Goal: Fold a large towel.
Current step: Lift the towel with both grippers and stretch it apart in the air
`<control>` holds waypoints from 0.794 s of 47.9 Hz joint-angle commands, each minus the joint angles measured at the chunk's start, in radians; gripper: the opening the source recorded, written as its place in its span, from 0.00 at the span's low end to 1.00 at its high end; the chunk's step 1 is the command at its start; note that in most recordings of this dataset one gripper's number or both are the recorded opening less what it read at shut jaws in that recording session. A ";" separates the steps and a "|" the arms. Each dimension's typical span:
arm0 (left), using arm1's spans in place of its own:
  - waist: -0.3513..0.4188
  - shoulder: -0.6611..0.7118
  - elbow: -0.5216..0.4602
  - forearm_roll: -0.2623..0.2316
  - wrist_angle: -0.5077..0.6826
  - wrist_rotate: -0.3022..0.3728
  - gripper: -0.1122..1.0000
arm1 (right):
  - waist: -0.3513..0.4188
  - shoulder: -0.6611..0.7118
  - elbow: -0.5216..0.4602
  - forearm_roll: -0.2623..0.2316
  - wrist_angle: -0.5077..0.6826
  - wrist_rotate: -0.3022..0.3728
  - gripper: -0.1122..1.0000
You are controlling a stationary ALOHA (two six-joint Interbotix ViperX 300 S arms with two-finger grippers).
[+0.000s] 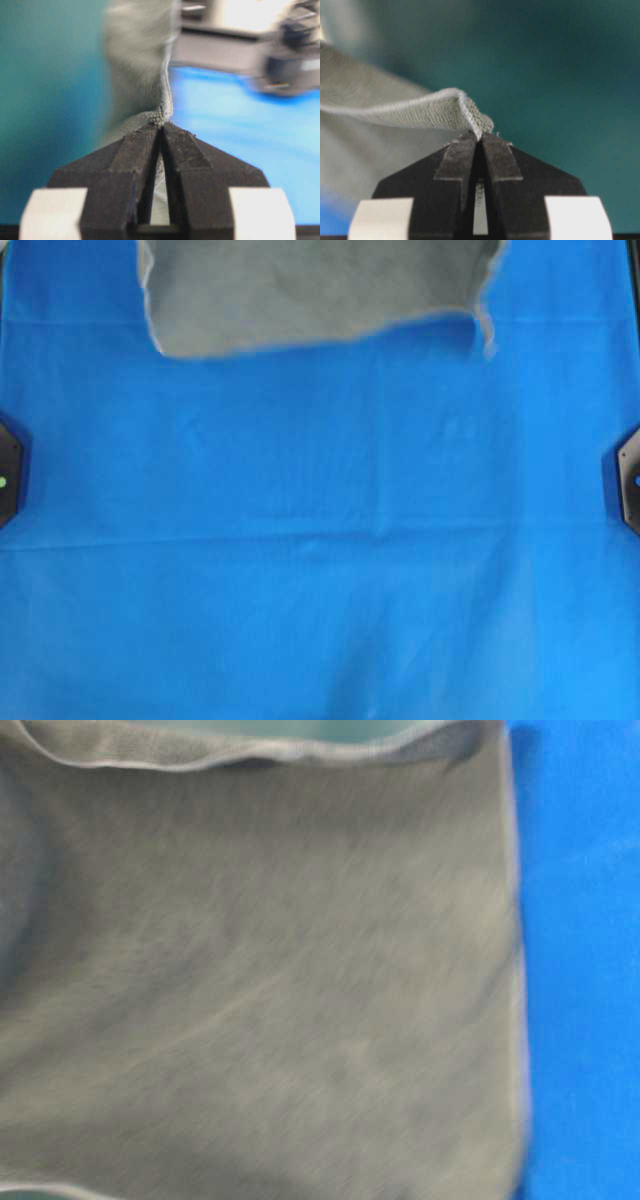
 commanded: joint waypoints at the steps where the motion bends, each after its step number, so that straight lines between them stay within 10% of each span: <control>1: -0.092 -0.034 -0.026 0.006 0.035 -0.115 0.11 | 0.143 -0.035 -0.049 0.066 0.078 0.005 0.12; 14: -0.425 -0.107 -0.026 0.021 0.110 -0.382 0.11 | 0.540 -0.091 -0.100 0.287 0.092 0.005 0.12; 23: -0.558 -0.127 -0.029 0.025 0.112 -0.502 0.11 | 0.650 -0.072 -0.098 0.298 -0.009 0.005 0.12; 38: -0.512 -0.098 -0.048 0.040 0.149 -0.572 0.11 | 0.612 -0.071 -0.094 0.250 -0.057 0.032 0.12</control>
